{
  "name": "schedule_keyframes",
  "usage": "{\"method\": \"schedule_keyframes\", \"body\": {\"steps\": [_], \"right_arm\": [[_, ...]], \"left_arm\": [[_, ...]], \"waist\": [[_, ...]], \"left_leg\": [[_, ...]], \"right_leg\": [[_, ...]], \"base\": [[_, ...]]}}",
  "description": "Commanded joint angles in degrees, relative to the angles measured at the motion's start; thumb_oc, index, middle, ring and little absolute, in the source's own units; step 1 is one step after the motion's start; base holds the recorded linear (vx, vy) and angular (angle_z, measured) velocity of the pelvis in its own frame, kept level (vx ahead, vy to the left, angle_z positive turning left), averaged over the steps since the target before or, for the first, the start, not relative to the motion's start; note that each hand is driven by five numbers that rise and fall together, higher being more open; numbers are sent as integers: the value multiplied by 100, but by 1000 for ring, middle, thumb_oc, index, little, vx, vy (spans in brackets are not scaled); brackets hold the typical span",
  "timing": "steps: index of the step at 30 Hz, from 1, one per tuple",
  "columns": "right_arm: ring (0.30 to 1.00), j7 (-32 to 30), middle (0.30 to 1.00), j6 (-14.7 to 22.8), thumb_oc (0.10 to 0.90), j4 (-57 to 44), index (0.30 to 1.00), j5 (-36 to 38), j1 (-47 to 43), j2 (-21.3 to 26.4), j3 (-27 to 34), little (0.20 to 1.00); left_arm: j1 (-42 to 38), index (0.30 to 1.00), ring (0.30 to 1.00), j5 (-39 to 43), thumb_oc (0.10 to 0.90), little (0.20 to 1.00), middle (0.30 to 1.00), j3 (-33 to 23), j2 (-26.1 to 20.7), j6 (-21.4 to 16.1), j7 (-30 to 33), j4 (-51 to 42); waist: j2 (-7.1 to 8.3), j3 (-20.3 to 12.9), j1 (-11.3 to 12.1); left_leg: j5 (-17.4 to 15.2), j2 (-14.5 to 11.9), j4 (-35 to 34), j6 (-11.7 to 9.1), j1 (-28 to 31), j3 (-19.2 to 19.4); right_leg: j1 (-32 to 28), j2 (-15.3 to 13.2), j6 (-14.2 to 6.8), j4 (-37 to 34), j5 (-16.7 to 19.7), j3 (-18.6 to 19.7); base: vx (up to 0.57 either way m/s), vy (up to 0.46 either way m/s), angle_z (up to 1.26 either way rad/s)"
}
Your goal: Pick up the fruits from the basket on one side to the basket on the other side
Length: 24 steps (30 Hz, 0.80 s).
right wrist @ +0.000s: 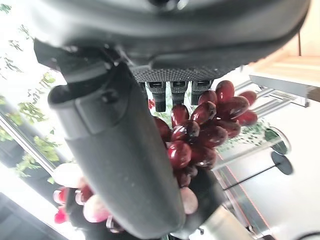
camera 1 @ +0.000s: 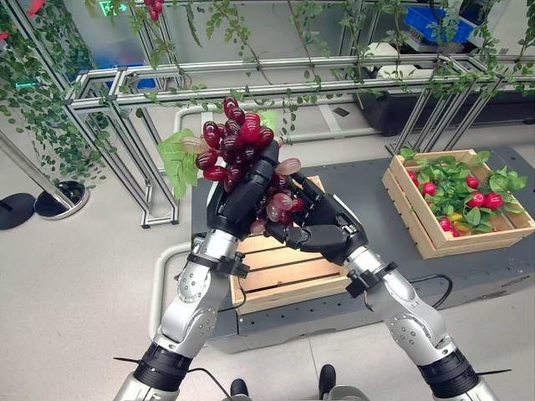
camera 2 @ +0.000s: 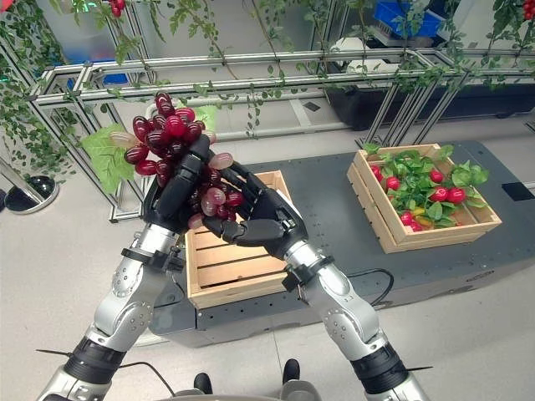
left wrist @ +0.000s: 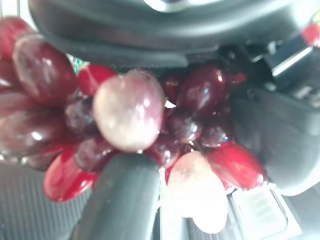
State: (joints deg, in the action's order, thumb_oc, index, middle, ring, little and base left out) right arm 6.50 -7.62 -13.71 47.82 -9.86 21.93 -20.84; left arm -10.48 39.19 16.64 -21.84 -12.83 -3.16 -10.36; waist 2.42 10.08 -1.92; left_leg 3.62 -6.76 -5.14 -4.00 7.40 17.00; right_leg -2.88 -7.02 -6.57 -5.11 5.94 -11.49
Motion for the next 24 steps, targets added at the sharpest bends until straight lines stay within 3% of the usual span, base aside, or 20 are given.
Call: {"method": "schedule_keyframes", "body": {"steps": [1,11,12,13,14,24], "right_arm": [[900,241,900,196,800,35,900,195,-460,-273,-13,900],[900,-31,900,218,800,278,900,-327,-467,-284,-45,900],[787,-35,787,222,725,282,787,-318,-463,-285,-46,787],[465,-65,465,253,510,290,465,-290,-444,-314,-58,465],[300,-75,300,259,400,290,300,-293,-443,-318,-59,300],[300,-250,300,408,400,259,300,-176,-324,-348,30,300]], "left_arm": [[-548,300,300,194,400,300,300,503,185,-716,-686,-572],[-578,300,300,472,400,300,300,689,280,-686,-1011,-687],[-580,300,300,461,400,300,300,697,279,-682,-1009,-691],[-575,300,300,434,400,300,300,727,261,-672,-1024,-702],[-573,300,300,425,400,300,300,735,260,-671,-1027,-701],[-460,300,300,100,400,300,300,707,129,-573,-1014,-730]], "waist": [[-31,-738,16],[-27,-775,-4],[-28,-774,-5],[-30,-769,-7],[-30,-770,-7],[-47,-768,13]], "left_leg": [[-745,290,14,142,248,-57],[-739,278,14,142,243,-62],[-739,279,14,144,243,-62],[-741,282,14,151,249,-58],[-742,282,14,151,249,-62],[-759,292,14,173,239,-91]], "right_leg": [[-291,-146,-255,11,-376,-114],[-277,-155,-264,11,-355,-98],[-276,-157,-265,11,-353,-99],[-277,-161,-267,11,-349,-100],[-277,-160,-266,11,-350,-98],[-262,-167,-276,11,-345,-91]], "base": [[-11,-3,-3],[-4,-2,-1],[0,0,0],[0,0,0],[0,0,0],[0,0,0]]}}
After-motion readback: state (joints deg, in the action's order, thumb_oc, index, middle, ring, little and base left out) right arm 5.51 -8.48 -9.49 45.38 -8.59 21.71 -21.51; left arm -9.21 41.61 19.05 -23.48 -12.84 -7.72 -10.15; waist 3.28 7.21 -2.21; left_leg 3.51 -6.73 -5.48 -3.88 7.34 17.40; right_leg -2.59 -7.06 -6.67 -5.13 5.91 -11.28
